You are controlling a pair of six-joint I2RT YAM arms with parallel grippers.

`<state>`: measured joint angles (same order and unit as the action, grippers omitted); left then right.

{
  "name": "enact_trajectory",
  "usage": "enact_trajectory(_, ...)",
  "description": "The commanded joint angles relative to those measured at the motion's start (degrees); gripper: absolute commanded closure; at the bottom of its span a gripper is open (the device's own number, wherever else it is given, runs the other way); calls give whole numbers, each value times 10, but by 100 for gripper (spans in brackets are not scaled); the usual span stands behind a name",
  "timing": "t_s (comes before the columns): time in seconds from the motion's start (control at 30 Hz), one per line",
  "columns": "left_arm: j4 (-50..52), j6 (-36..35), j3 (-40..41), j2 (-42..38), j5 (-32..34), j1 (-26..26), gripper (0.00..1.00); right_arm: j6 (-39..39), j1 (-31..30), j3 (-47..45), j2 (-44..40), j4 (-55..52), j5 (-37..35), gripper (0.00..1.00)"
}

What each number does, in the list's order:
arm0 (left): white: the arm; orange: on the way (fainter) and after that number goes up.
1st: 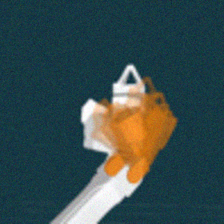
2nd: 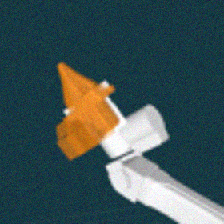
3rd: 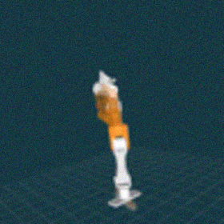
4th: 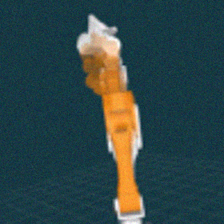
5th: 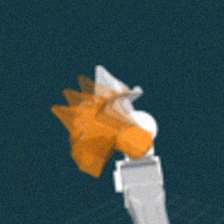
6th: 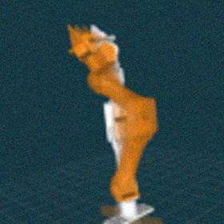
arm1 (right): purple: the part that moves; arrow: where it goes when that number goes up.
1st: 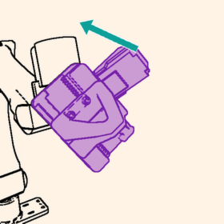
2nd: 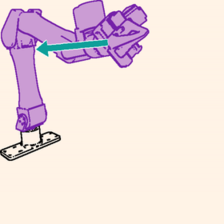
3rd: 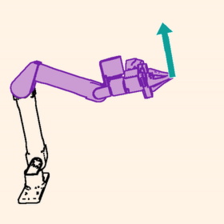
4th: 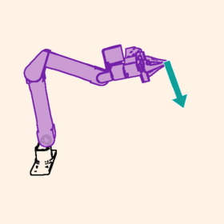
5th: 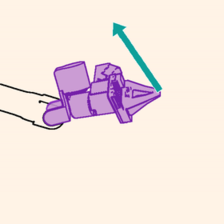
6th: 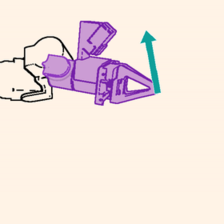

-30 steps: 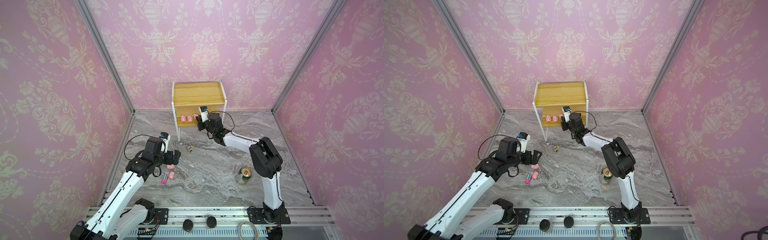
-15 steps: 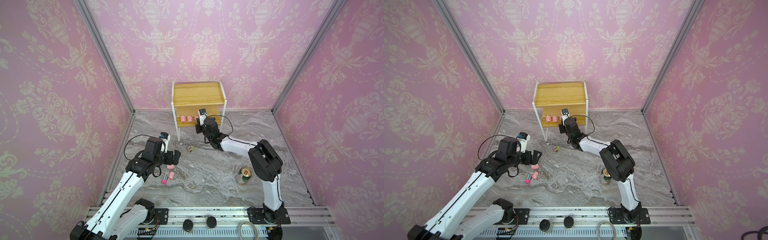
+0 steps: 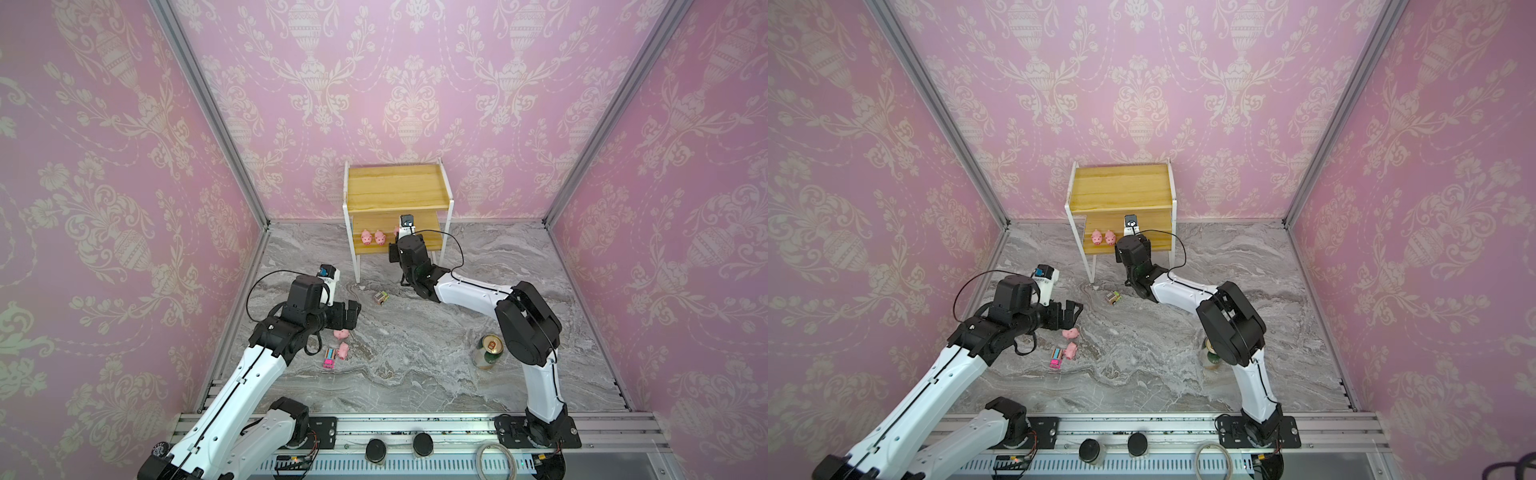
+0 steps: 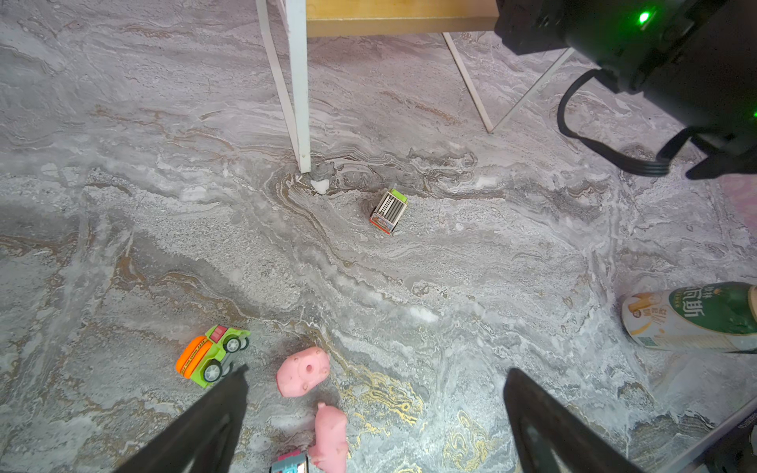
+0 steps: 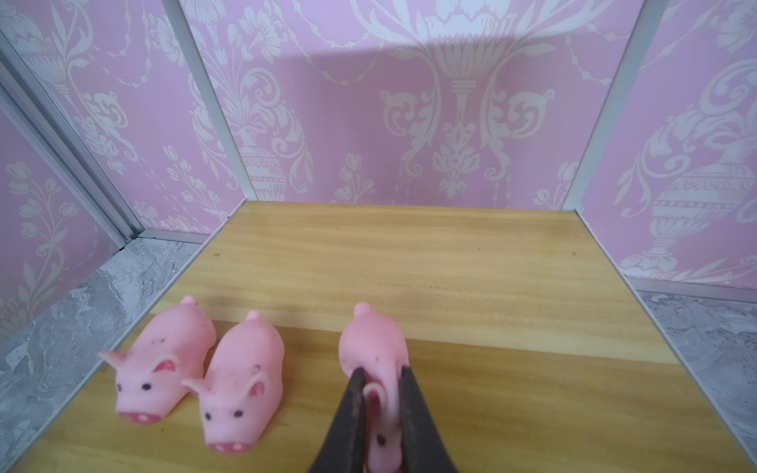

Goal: Organize plastic toys on shelves
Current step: Pick up the plastic toy from the shelf, then place the plastic toy on the shelf.

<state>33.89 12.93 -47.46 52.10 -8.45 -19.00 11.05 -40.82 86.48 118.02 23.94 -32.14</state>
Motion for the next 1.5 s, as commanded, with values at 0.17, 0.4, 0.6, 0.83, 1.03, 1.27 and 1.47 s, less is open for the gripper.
enact_trajectory(0.17,6,-9,4,-11,5,-5,1,27,-20,58,37,-33,-68,82)
enact_trajectory(0.4,6,-9,4,-12,5,-5,1,34,-23,76,51,-53,-89,81)
enact_trajectory(0.6,6,-9,4,-14,5,-5,1,41,-24,87,62,-68,-91,81)
enact_trajectory(0.83,6,-9,4,-12,6,-6,1,39,-24,88,61,-81,-93,73)
enact_trajectory(1.03,6,-10,4,-10,5,-5,1,20,-24,34,12,-57,-79,46)
enact_trajectory(1.27,5,-9,4,-11,4,-5,1,-5,-22,-101,-104,-34,3,25)
enact_trajectory(1.47,5,-8,3,-11,6,-5,1,-1,-19,-187,-214,-102,97,20)
